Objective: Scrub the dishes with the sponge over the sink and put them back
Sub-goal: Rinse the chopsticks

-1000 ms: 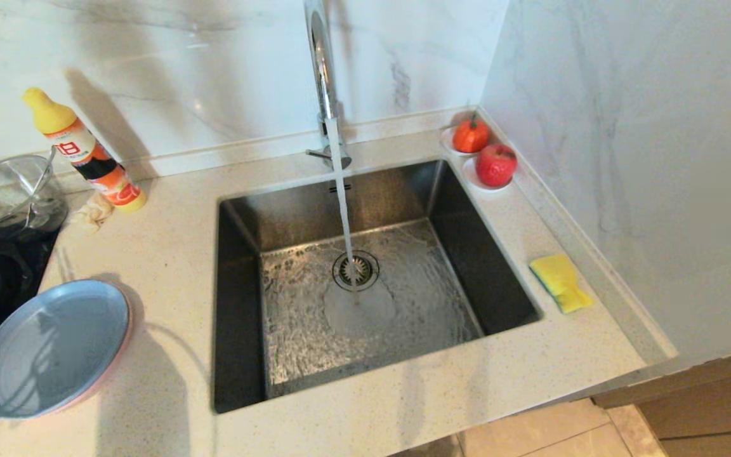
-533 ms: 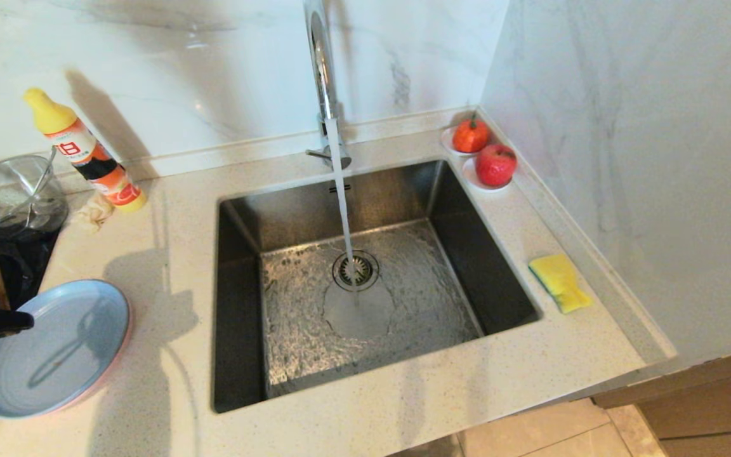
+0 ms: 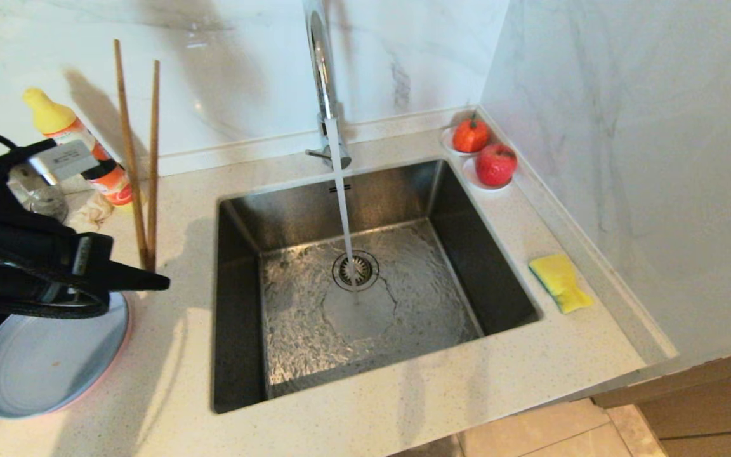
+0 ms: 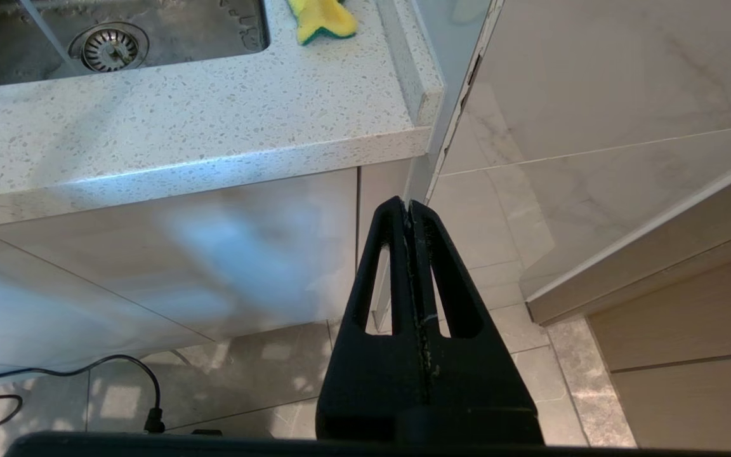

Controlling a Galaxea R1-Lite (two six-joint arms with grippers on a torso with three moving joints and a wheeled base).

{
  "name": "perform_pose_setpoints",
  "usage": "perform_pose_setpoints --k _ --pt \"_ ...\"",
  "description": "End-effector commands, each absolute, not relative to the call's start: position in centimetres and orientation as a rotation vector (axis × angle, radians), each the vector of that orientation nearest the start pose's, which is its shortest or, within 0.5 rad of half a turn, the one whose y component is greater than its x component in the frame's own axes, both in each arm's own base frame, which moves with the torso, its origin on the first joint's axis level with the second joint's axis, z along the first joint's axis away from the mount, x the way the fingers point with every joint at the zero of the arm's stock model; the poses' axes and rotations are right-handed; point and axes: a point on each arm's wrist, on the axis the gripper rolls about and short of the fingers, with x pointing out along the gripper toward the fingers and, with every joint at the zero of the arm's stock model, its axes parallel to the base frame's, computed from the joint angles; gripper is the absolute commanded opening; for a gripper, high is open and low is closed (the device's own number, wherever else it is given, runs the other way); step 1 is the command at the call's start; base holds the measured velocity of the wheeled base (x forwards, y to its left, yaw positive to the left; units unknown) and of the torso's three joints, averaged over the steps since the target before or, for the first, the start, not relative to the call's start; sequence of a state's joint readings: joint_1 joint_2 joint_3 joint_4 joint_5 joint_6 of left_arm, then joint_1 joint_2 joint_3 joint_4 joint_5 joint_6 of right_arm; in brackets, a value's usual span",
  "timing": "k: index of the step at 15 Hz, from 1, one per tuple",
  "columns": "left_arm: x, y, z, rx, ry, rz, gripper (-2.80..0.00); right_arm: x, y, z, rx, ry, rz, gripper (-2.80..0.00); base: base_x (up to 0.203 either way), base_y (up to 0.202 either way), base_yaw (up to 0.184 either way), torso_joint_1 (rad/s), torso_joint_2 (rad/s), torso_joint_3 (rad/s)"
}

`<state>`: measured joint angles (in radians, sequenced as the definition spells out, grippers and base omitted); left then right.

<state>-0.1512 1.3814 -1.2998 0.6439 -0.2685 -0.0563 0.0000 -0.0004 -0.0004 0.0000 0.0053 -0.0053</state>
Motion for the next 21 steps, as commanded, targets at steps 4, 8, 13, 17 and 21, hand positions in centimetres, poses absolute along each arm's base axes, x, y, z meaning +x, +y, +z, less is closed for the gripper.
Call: perform_pose_setpoints --k 4,8,13,17,21 --pt "23.0 -10.9 24.3 0.104 0.859 -0.472 -2.80 -2.3 0.0 7.6 -0.005 -0.002 0.006 -2.80 0.000 0.000 0.000 0.000 0.00 0.000" --pt "25.8 -14.2 20.2 0.174 0.879 -0.472 -2.80 -2.3 0.0 7.6 -0.006 -0.002 0.006 -2.80 0.000 0.000 0.000 0.000 0.00 0.000" --pt "28.1 -16.2 17.3 0.188 0.874 -0.459 -2.80 -2.3 0.0 7.6 -0.006 -0.001 0.006 -2.80 0.000 0.000 0.000 0.000 0.00 0.000" --pt "29.8 -17.1 16.3 0.138 0.831 -0.445 -2.80 -2.3 0.0 7.6 -0.006 -0.002 0.006 -2.80 0.000 0.000 0.000 0.000 0.00 0.000" --pt "31.9 -18.1 16.1 0.022 0.786 -0.410 -2.80 -2.3 0.0 7.6 -0.006 0.000 0.006 -2.80 0.000 0.000 0.000 0.000 0.00 0.000"
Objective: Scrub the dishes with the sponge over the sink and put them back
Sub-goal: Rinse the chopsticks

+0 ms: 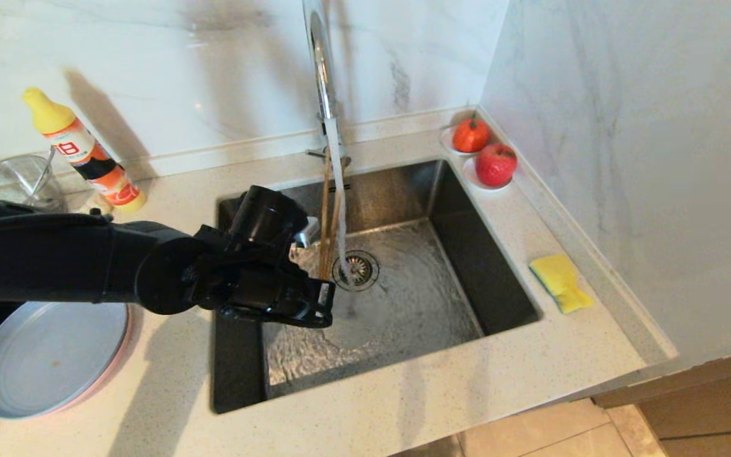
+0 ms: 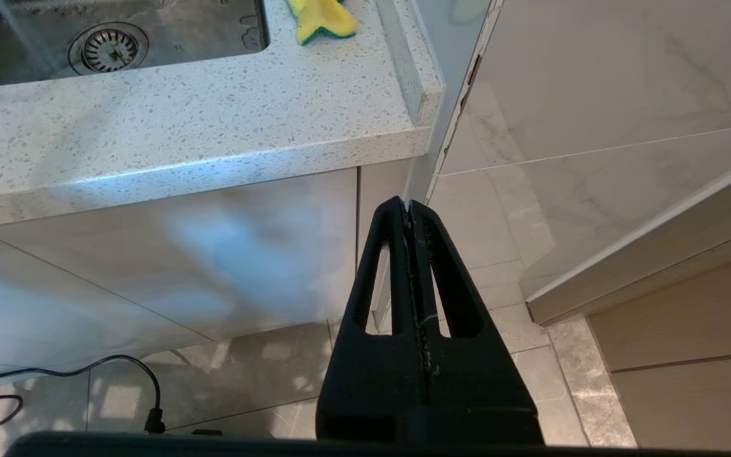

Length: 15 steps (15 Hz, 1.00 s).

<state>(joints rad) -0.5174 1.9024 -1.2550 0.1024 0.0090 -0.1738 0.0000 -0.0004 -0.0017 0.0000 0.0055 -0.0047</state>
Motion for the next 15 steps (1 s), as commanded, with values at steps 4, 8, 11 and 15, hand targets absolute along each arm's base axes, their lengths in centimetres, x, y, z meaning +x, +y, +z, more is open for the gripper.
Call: perform_pose_setpoints --k 4,8,11,15 --pt "31.9 -18.2 16.5 -0.014 0.781 -0.424 -2.80 -2.3 0.0 7.6 -0.006 0.000 0.006 -2.80 0.000 0.000 0.000 0.000 0.00 0.000" --pt "31.3 -18.3 16.4 -0.010 0.795 -0.472 -2.80 -2.3 0.0 7.6 -0.006 -0.002 0.006 -2.80 0.000 0.000 0.000 0.000 0.00 0.000" --pt "31.0 -18.8 16.1 0.003 0.803 -0.482 -2.80 -2.3 0.0 7.6 -0.005 -0.002 0.006 -2.80 0.000 0.000 0.000 0.000 0.00 0.000" --pt "30.8 -18.7 15.4 0.013 0.820 -0.477 -2.80 -2.3 0.0 7.6 -0.006 -0.002 0.006 -2.80 0.000 0.000 0.000 0.000 0.00 0.000"
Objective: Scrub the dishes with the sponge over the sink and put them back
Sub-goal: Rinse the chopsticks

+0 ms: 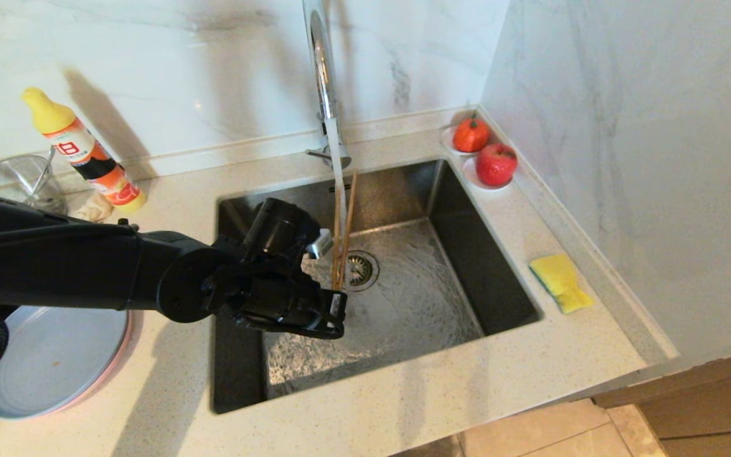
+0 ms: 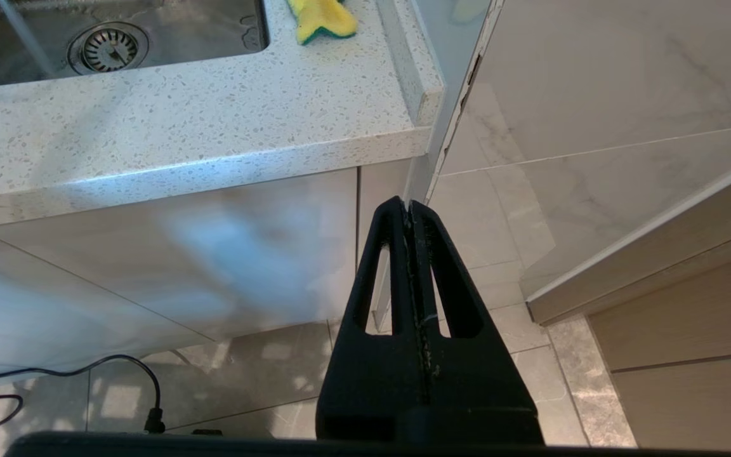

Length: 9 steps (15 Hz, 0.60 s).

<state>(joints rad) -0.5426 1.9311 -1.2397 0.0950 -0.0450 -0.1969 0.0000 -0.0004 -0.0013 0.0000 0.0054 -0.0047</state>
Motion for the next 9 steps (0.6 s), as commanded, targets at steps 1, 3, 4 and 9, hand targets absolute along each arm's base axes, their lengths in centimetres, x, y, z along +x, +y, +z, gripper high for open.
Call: perform_pose_setpoints --k 1,3,4,9 --pt "30.8 -18.7 15.7 0.008 0.804 -0.479 -2.80 -2.3 0.0 7.6 -0.006 -0.001 0.006 -2.80 0.000 0.000 0.000 0.000 0.00 0.000" --pt "30.8 -18.6 16.1 0.001 0.787 -0.480 -2.80 -2.3 0.0 7.6 -0.005 -0.002 0.006 -2.80 0.000 0.000 0.000 0.000 0.00 0.000" --pt "30.9 -18.4 16.4 -0.011 0.777 -0.473 -2.80 -2.3 0.0 7.6 -0.005 -0.002 0.006 -2.80 0.000 0.000 0.000 0.000 0.00 0.000" --pt "31.7 -18.3 17.3 -0.088 0.687 -0.457 -2.80 -2.3 0.0 7.6 -0.005 -0.002 0.006 -2.80 0.000 0.000 0.000 0.000 0.00 0.000"
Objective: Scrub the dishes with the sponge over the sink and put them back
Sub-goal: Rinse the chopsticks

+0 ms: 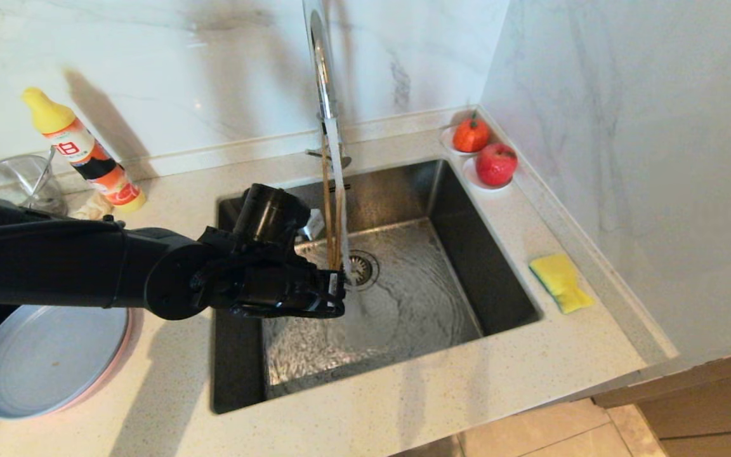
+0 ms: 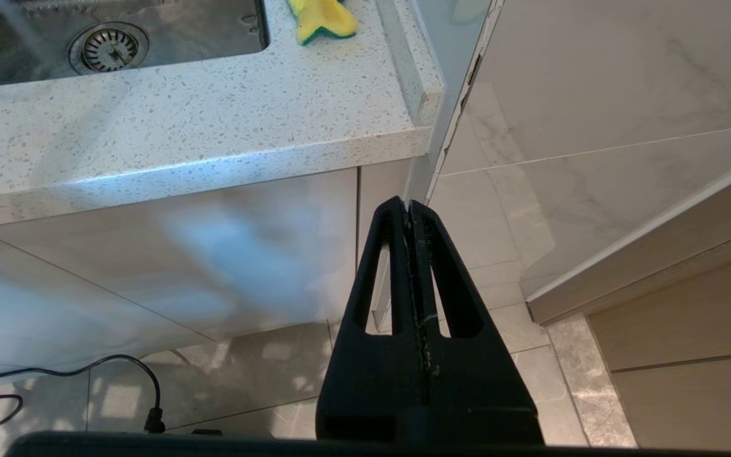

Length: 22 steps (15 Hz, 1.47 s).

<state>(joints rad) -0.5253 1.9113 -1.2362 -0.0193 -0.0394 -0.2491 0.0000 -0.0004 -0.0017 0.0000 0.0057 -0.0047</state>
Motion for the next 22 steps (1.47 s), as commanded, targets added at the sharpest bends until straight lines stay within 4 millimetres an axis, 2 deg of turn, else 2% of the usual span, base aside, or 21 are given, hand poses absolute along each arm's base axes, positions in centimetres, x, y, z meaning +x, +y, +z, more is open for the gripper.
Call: perform_pose_setpoints --k 1,8,13,16,18,22 --pt "31.8 -18.4 17.4 -0.098 0.673 -0.457 -2.80 -2.3 0.0 7.6 -0.006 -0.002 0.006 -2.80 0.000 0.000 0.000 0.000 0.00 0.000" --pt "32.4 -18.8 18.0 -0.123 0.600 -0.467 -2.80 -2.3 0.0 7.6 -0.005 -0.002 0.006 -2.80 0.000 0.000 0.000 0.000 0.00 0.000" --pt "32.0 -18.5 17.1 -0.110 0.636 -0.458 -2.80 -2.3 0.0 7.6 -0.005 -0.002 0.006 -2.80 0.000 0.000 0.000 0.000 0.00 0.000" --pt "31.7 -17.8 15.8 -0.099 0.683 -0.429 -2.80 -2.3 0.0 7.6 -0.006 -0.002 0.006 -2.80 0.000 0.000 0.000 0.000 0.00 0.000" --pt "30.9 -17.2 15.3 -0.094 0.711 -0.421 -2.80 -2.3 0.0 7.6 -0.006 -0.002 0.006 -2.80 0.000 0.000 0.000 0.000 0.00 0.000" --pt "28.4 -15.9 16.5 -0.087 0.720 -0.431 -2.80 -2.3 0.0 7.6 -0.005 -0.002 0.006 -2.80 0.000 0.000 0.000 0.000 0.00 0.000"
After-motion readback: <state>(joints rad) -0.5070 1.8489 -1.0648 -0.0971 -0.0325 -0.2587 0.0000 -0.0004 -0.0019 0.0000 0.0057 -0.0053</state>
